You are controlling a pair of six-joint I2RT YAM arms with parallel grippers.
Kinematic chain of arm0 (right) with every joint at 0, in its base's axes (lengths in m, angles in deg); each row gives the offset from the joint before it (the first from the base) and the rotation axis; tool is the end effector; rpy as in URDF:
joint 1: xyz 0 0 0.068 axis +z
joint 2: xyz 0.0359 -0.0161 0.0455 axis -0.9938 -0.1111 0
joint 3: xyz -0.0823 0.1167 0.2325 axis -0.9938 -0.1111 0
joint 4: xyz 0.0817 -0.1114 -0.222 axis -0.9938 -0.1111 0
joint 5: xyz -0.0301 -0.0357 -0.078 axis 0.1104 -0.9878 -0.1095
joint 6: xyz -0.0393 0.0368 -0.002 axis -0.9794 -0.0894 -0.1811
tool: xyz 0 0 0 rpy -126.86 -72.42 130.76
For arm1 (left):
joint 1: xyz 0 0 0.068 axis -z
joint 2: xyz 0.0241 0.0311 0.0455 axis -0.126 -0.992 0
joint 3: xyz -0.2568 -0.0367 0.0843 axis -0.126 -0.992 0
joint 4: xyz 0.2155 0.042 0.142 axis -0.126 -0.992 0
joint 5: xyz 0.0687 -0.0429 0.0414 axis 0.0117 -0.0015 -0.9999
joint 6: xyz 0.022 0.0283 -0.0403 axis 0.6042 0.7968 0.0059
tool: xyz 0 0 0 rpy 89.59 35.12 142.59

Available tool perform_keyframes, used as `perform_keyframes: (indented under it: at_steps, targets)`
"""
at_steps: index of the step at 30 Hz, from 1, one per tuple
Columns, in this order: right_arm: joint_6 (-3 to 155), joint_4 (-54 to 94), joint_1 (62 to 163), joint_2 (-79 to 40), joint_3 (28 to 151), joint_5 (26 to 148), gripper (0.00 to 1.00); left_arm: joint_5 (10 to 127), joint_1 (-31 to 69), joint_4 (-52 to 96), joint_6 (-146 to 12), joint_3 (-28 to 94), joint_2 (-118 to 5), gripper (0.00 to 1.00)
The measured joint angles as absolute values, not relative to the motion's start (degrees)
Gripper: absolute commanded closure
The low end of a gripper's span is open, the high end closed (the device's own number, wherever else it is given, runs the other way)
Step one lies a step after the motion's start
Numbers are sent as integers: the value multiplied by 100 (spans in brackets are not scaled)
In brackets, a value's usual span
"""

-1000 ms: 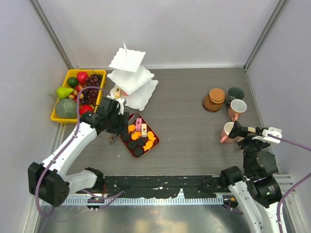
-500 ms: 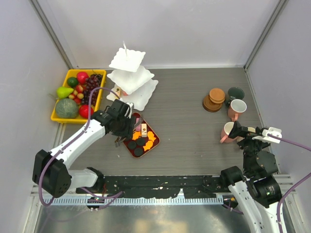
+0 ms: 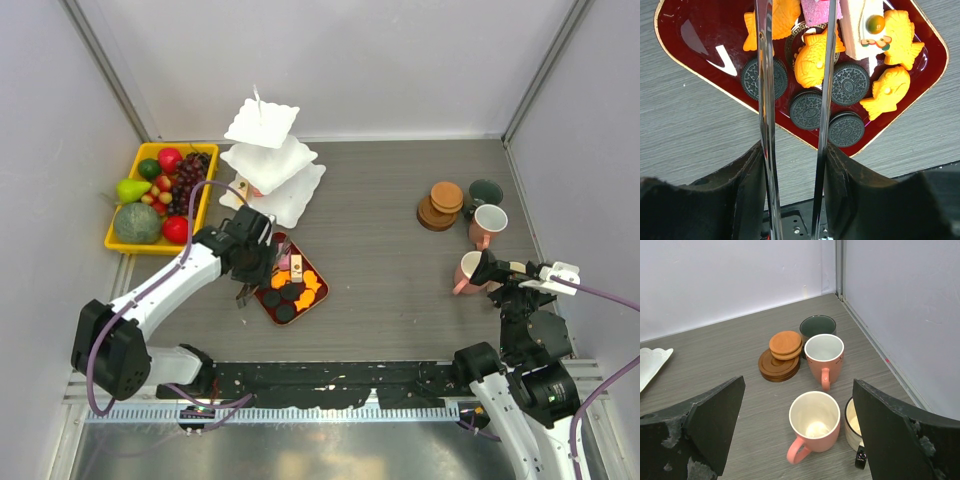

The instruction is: Serve the afternoon tea

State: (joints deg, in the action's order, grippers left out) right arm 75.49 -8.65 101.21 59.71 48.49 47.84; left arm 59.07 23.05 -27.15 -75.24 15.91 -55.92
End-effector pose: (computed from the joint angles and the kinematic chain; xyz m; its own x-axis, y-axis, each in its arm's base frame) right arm 0.0378 -0.0076 0.3118 0.0798 0.1203 -0.9895 0.2350 0.9624 0.1360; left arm 0.2114 -0.1227 0.2421 -0.9137 0.1419 -0.3809 0.2011 0.9722 -0.1201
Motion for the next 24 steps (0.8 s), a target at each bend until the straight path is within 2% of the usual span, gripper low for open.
perform_keyframes:
  at_steps: [11,24]
  targets:
    - [7547,-867,10121,5971,4849,4784,5,5928,2370,-2817,-7629,1597,-5627,54]
    - [7547,-865,10121,5971,4849,4784,5,6055,2427,-3171,-7664,1938,-5653,69]
